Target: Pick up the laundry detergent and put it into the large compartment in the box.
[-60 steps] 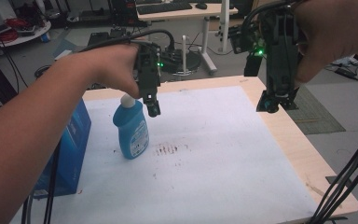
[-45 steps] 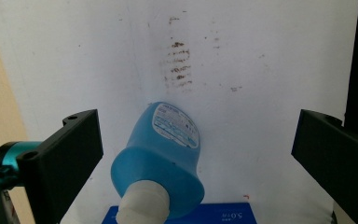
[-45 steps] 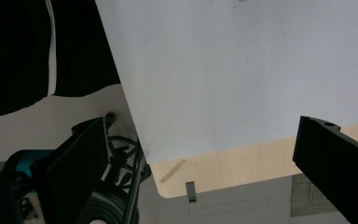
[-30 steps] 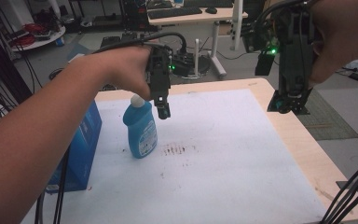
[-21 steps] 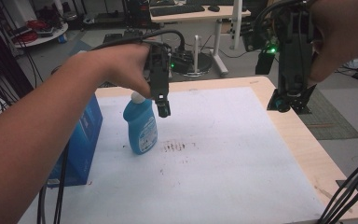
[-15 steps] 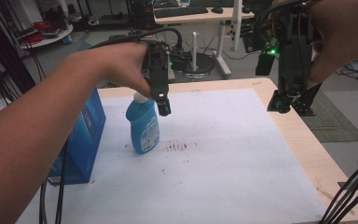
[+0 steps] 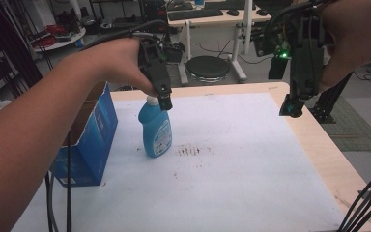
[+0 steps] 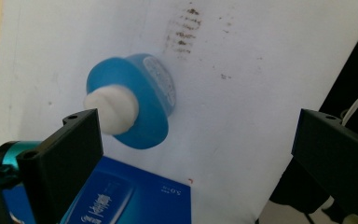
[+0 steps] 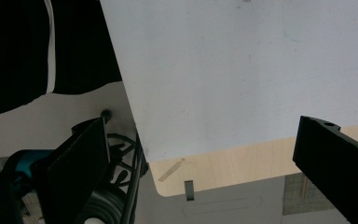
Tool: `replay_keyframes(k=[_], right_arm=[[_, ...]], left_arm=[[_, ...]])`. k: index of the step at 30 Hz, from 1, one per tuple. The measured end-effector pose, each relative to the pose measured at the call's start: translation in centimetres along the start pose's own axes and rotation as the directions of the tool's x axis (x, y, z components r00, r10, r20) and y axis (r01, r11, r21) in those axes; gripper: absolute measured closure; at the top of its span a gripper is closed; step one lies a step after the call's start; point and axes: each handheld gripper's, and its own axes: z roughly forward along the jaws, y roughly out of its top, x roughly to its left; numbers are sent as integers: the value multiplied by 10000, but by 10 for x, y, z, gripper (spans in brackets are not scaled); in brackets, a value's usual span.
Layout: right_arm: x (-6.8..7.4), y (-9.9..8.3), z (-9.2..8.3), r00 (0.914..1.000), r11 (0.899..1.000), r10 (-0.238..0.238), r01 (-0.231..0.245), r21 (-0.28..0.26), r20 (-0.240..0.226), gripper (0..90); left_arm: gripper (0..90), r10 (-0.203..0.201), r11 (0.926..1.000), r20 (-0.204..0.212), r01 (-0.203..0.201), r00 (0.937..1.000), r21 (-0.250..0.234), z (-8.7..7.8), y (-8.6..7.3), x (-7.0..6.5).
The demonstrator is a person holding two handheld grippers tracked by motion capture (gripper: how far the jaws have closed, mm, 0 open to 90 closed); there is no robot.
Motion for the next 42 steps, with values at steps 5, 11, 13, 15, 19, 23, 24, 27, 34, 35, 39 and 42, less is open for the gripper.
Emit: replay_keyframes(k=[5, 11, 13, 15, 19, 23, 24, 27, 34, 35, 39, 42], right_arm=[[0, 4, -1, 10000, 10000, -15, 15, 34, -24, 26], [-2, 7, -1, 10000, 10000, -33, 34, 55, -58, 26], [-3, 8, -1, 10000, 10000, -73, 73, 59, -54, 26], [-3, 9, -1, 10000, 10000, -31, 32, 91, -75, 26], [-5, 9, 0, 10000, 9999, -22, 23, 114, -86, 26], [-6, 9, 0, 9999, 9999, -66, 67, 126, -90, 26], [-6, 9, 1, 10000, 9999, -50, 51, 110, -80, 26], [-6, 8, 1, 9999, 9999, -20, 21, 111, -106, 26], [-7, 6, 4, 9999, 10000, 2, -1, 72, -133, 26], [-7, 6, 4, 9999, 10000, 2, -1, 72, -133, 26], [-7, 5, 5, 9999, 10000, 17, -15, 86, -162, 26], [-8, 5, 6, 9999, 10000, 20, -18, 81, -171, 26]], left_arm=[[17, -1099, 9939, -90, 1100, 9939, 117, 5, -11, 11], [17, -2106, 9775, 99, 2107, 9775, -68, 12, -18, 23], [18, -2372, 9713, 139, 2373, 9714, -130, 13, -19, 25], [17, -2637, 9641, 232, 2643, 9643, -242, 15, -19, 28], [17, -3036, 9520, 332, 3046, 9522, -290, 20, -20, 32], [17, -3343, 9419, 430, 3353, 9415, -187, 27, -18, 35], [17, -3368, 9412, 426, 3377, 9406, -137, 29, -17, 35], [18, -3568, 9338, 435, 3575, 9332, -110, 33, -15, 36], [18, -4193, 9072, 338, 4202, 9072, -226, 44, -14, 40], [18, -4263, 9040, 352, 4271, 9039, -181, 46, -14, 41], [17, -4402, 8974, 448, 4411, 8968, -115, 57, -13, 44], [17, -4438, 8958, 453, 4444, 8950, -37, 63, -13, 46]])
